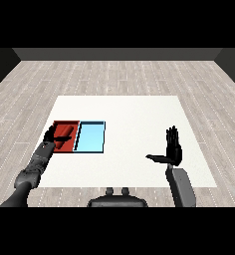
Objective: Pick the red can and put it in the red box
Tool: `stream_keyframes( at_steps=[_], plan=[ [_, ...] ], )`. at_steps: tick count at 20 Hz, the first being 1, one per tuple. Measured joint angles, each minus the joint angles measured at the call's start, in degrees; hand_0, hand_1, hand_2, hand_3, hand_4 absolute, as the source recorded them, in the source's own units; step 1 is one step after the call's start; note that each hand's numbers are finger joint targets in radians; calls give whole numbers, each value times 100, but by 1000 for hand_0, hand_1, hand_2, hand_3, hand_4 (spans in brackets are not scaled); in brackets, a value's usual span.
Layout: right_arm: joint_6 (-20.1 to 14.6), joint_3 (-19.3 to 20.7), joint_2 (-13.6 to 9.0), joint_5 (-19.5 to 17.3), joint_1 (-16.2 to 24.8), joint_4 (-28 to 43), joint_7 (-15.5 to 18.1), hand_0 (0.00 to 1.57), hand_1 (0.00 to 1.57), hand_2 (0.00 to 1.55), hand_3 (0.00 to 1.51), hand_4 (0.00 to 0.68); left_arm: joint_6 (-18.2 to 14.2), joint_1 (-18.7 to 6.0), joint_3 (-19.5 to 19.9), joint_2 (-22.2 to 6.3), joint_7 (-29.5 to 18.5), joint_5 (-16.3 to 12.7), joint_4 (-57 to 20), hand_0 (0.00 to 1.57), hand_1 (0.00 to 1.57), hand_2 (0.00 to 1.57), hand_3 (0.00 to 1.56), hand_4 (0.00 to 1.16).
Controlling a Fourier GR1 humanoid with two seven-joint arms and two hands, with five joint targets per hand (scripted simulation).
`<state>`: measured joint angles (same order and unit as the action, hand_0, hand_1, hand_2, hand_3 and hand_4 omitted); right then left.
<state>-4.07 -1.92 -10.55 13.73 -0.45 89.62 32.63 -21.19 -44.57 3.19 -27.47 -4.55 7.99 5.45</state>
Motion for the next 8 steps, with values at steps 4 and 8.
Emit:
stream_keyframes(
  at_steps=[4, 8],
  plan=[
    [121, 23, -68, 63, 0, 58, -7, 0, 0, 0, 0, 0, -13, 74, 718, 164, -1174, -738, 743, 0, 0, 0, 0, 0],
    [173, -37, -56, 81, -46, 88, -79, 0, 0, 0, 0, 0, 361, 145, 1154, 472, -2358, -1294, 1608, 0, 0, 0, 0, 0]
  ],
)
